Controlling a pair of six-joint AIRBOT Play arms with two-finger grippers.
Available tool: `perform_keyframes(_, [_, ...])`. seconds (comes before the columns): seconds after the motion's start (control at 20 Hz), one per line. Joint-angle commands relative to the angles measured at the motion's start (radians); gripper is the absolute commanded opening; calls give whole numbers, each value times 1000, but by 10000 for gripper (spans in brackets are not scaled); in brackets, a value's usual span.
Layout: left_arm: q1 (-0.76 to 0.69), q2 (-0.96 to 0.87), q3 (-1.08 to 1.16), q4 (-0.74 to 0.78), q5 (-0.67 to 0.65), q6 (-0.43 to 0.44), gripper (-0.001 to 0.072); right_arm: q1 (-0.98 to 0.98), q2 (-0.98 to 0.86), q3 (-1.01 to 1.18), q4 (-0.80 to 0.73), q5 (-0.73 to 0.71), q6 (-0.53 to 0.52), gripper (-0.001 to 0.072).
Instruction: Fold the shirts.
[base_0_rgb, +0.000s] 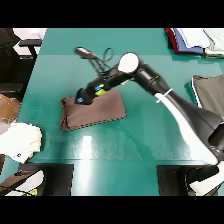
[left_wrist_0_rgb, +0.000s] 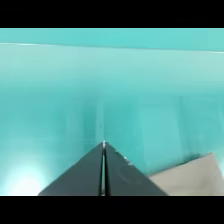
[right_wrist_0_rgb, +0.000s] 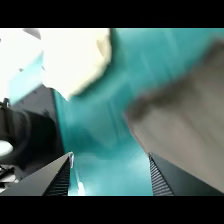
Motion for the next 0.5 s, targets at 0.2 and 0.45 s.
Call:
perform_keyframes(0.2, [13,13,0,-29,-44,0,26,-395,160,-446,1,29,16,555])
perform_keyframes(0.45, [13,13,-39,-60,-40,0,26,-502,79,-546,11,3,22,601])
